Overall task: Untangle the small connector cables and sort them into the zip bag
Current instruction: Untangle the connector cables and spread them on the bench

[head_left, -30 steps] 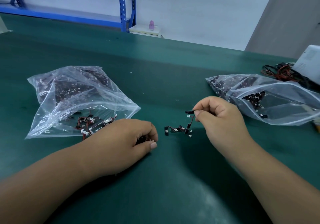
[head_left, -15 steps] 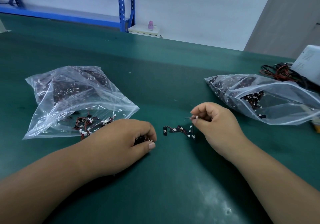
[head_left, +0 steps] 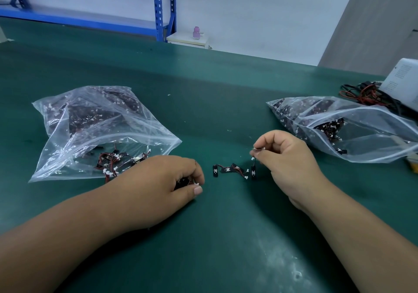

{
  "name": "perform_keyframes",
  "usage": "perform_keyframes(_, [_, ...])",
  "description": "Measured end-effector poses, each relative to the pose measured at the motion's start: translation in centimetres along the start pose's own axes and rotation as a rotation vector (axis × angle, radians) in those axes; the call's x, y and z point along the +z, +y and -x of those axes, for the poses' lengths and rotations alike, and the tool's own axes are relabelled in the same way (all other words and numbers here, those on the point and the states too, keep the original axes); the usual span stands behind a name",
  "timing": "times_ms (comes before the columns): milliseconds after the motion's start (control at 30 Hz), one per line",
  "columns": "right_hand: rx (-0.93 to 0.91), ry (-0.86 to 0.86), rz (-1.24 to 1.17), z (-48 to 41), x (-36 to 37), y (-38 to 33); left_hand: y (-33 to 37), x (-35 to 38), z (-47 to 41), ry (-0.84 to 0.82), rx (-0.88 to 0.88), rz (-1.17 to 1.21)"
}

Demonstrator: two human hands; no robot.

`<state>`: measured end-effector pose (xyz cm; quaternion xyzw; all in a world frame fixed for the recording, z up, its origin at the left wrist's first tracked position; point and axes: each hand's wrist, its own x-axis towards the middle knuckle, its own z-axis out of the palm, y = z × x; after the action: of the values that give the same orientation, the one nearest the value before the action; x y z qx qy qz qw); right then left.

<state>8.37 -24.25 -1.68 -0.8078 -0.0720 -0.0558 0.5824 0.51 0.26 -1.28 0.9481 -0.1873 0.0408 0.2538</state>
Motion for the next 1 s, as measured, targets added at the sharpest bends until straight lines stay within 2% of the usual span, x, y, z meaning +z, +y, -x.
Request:
perform_keyframes(167, [0.014,0.043,0.017,0.2,0.1,-0.1,0.1,0.0,0.1,-0.002,0.0,-0.01])
perform_keyframes(567, [0.173,0.118,-0.255,-0.3,-0.7,-0.9,0.3,-0.2,0.2,-0.003,-0.045,0.087])
perform_keyframes(700, [0.204,0.088,-0.111,-0.6,-1.2,-0.9,0.2,-0.1,0.1,-0.003,-0.062,0.091])
perform_keyframes(867, [0.107,-0.063,0.369,-0.3,-1.1,-1.1,0.2,-0.1,0.0,0.001,-0.05,0.092])
perform_keyframes(1000, [0.014,0.033,0.402,0.0,-1.1,-1.2,0.2,-0.1,-0.1,0.007,-0.05,0.087])
